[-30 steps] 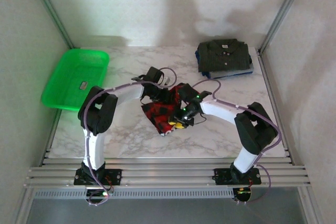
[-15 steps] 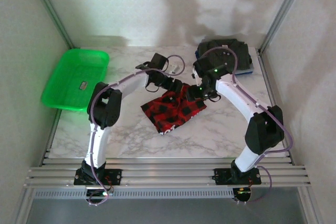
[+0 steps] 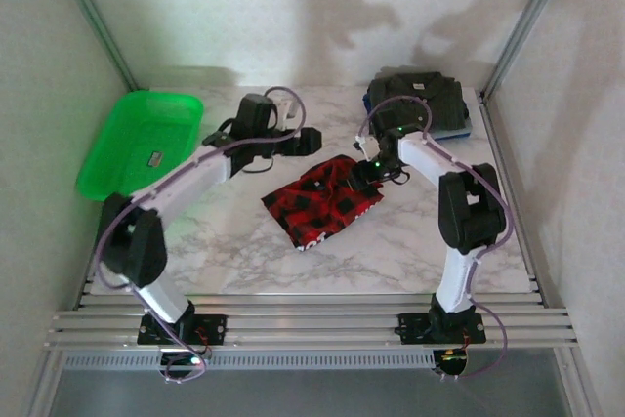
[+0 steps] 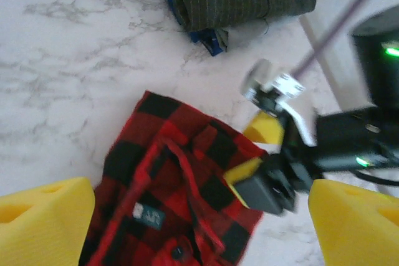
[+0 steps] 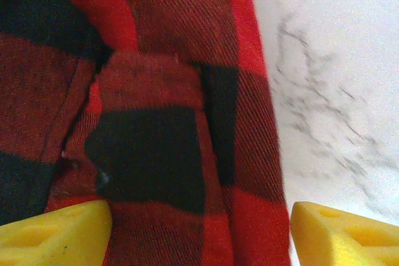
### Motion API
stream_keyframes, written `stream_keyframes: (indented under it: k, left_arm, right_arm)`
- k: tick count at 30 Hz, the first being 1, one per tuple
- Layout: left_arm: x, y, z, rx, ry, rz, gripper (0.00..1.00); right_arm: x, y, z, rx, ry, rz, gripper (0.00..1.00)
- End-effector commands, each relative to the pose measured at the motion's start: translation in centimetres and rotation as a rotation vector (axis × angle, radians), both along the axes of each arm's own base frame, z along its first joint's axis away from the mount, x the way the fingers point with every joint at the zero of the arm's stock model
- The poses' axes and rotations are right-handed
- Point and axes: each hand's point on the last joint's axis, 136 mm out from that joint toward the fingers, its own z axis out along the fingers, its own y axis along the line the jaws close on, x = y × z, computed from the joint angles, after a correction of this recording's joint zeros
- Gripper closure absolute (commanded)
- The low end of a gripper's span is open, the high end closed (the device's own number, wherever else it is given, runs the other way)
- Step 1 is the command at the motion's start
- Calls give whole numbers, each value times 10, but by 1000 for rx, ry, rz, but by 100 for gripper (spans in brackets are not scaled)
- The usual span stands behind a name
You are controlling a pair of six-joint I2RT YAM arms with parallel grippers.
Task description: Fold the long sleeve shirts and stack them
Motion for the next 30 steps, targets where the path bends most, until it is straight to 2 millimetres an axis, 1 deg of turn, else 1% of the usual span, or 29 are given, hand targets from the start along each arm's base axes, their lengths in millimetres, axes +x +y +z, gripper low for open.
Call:
stream_keyframes:
  k: [1, 3, 6, 8, 10, 12, 16, 18, 20, 22, 23, 24, 26, 27, 28, 29, 30]
  left_arm:
    - [-20, 23, -18, -90, 97, 173, 9]
    - [-36, 38, -42, -111, 175, 262, 8]
    - [-56, 52, -79, -125, 272, 357, 8]
    - [-61, 56, -93, -134, 300, 387, 9]
    - [-60, 59, -105, -141, 312, 416, 10]
    - [-56, 59, -119, -120, 328, 428, 11]
    - [-47, 57, -144, -73, 362, 441, 12]
    - [-41, 55, -150, -63, 360, 440, 12]
    - [-36, 54, -159, -47, 360, 439, 13]
    - [-32, 50, -166, -39, 360, 429, 13]
    - [-30, 50, -168, -37, 357, 426, 13]
    - [-28, 48, -170, -36, 354, 422, 13]
    - [-25, 47, -171, -31, 347, 416, 13]
    - [-24, 46, -171, -30, 342, 409, 12]
    - [-22, 44, -169, -34, 333, 402, 12]
    - [-22, 44, -166, -36, 325, 397, 12]
    - [-21, 43, -161, -42, 310, 392, 11]
  right_arm:
    - [15, 16, -3, 101, 9, 36, 25]
    - [17, 17, -9, 118, 27, 29, 25]
    - [18, 17, -18, 121, 54, 40, 25]
    - [14, 17, -25, 114, 82, 49, 25]
    - [9, 19, -31, 129, 117, 57, 25]
    - [5, 21, -35, 140, 141, 56, 17]
    - [-1, 28, -31, 177, 180, 48, 17]
    - [-10, 32, -33, 182, 216, 43, 18]
    - [-17, 33, -40, 140, 245, 26, 21]
    - [-27, 40, -45, 125, 274, 29, 27]
    - [-30, 42, -49, 103, 279, 28, 31]
    - [-34, 45, -52, 85, 287, 34, 37]
    - [-36, 50, -56, 46, 282, 34, 52]
    - [-34, 49, -57, 21, 267, 20, 63]
    - [-28, 47, -57, -3, 244, 2, 75]
    - [-23, 43, -55, -32, 219, -26, 85]
    - [-14, 37, -51, -70, 183, -56, 91]
